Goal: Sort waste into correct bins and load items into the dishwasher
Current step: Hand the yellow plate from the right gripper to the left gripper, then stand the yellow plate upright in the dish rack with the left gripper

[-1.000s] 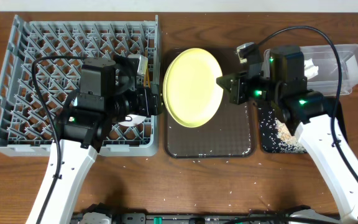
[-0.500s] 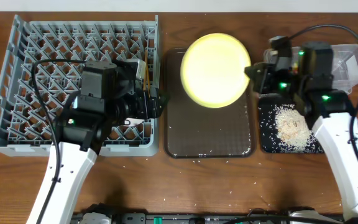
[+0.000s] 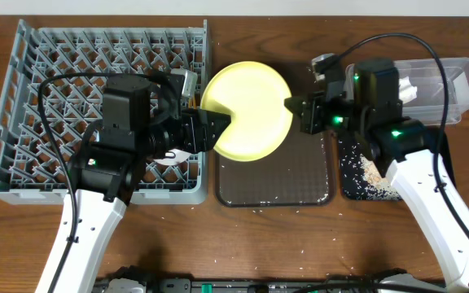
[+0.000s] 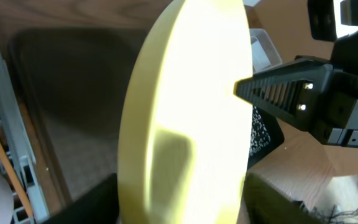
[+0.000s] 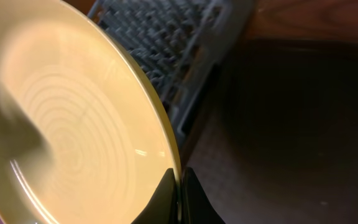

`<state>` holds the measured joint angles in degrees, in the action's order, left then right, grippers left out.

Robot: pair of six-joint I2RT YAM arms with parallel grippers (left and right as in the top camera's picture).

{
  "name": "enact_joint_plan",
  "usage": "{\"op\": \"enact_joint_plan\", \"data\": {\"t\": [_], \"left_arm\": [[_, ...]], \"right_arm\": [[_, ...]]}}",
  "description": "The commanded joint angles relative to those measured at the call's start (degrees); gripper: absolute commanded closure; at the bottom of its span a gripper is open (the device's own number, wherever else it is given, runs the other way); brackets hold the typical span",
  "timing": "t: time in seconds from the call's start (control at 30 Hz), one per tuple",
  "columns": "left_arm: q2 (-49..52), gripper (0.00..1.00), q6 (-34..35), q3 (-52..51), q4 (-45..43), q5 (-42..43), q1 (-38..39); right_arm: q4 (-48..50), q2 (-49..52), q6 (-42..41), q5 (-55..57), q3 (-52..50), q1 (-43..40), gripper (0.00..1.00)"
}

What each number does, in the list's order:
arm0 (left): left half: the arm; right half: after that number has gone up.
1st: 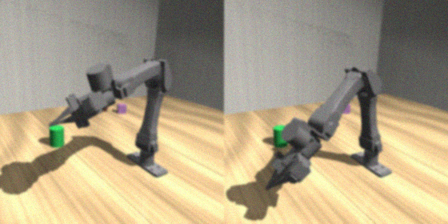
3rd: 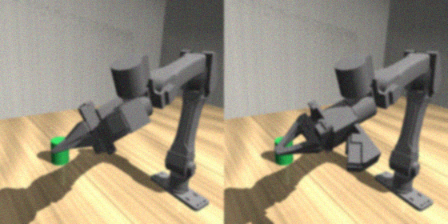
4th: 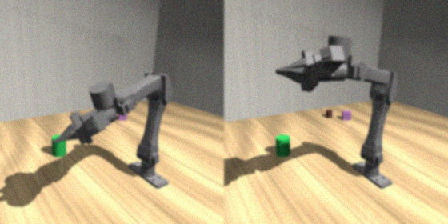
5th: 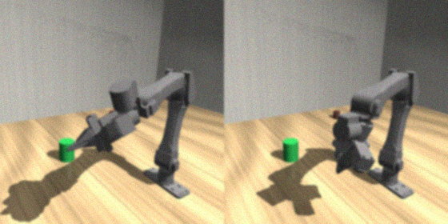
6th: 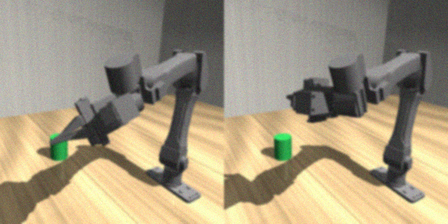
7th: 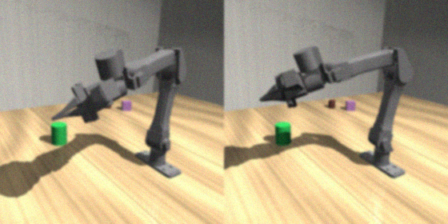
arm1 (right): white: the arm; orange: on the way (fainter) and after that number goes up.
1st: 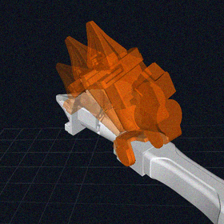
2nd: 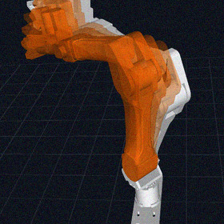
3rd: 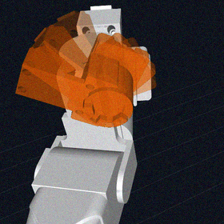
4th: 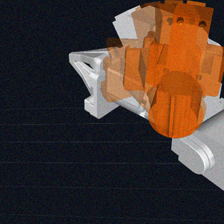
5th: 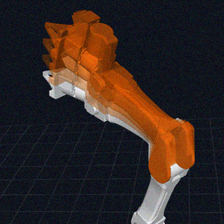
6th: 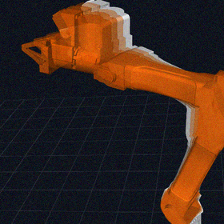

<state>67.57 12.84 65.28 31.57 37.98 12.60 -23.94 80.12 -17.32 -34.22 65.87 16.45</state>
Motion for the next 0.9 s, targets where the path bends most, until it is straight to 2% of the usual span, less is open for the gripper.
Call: {"op": "enact_joint_plan", "data": {"t": [0.0, 0.07, 0.13, 0.17, 0.2, 0.23, 0.3, 0.37, 0.47, 0.5, 0.57, 0.63, 0.8, 0.87], "left_arm": [[-0.59, 0.6, -0.35, 0.63, -0.15, -0.83, 0.35], [-0.59, 0.78, -0.52, 0.63, 0.04, -4.0, 0.35], [-0.61, 0.89, -0.55, 0.66, 0.0, -6.21, 0.35], [-0.61, 0.92, -0.57, 0.66, 0.0, -8.13, 0.35], [-0.61, 0.92, -0.85, 0.66, 0.02, -10.38, 0.35], [-0.63, 0.92, -1.53, 0.7, 0.04, -12.63, 0.35], [-0.74, 0.92, -3.61, 1.42, 0.59, -18.4, 0.35], [-0.76, 0.92, -6.25, 2.69, 1.73, -26.82, 0.35], [-0.72, 0.92, -10.23, 3.96, 2.21, -41.0, 0.35], [-0.61, 0.93, -12.52, 4.09, 1.53, -49.51, 0.35], [0.37, 0.92, -15.61, 4.09, -0.09, -60.89, 0.35], [2.03, 0.92, -18.56, 4.09, -1.9, -67.91, 0.35], [11.47, 0.92, -28.74, 4.09, -8.46, -75.56, 0.35], [16.44, 0.93, -29.35, 4.09, -12.17, -76.19, 0.35]], "right_arm": [[0.59, 0.02, 1.77, -3.21, 0.44, 0.85, 0.99], [0.55, 0.02, 1.75, -3.37, 0.44, 0.81, 0.99], [0.52, 0.02, 2.03, -3.28, 0.44, 0.61, 0.96], [0.52, 0.02, 2.43, -3.15, 0.44, 0.31, 0.76], [0.44, 0.02, 2.86, -2.84, 0.44, -0.02, 0.47], [0.28, 0.02, 2.84, -1.92, 0.44, -0.57, 0.3], [-0.22, 0.02, 2.84, -0.07, 0.44, -1.81, 0.14], [-0.92, 0.02, 2.84, 1.4, 0.44, -3.39, 0.04], [-1.95, 0.02, 2.82, 1.4, 0.44, -6.23, 0.01], [-2.47, 0.02, 2.8, 1.4, 0.44, -7.23, 0.01], [-3.02, 0.02, 2.82, 1.4, 0.44, -8.22, 0.01], [-3.13, 0.02, 2.8, 1.4, 0.44, -8.28, 0.01], [-3.08, 0.02, 2.82, 1.44, 0.44, -8.17, 0.01], [-3.15, 0.02, 2.8, 1.42, 0.44, -8.17, 0.01]]}}
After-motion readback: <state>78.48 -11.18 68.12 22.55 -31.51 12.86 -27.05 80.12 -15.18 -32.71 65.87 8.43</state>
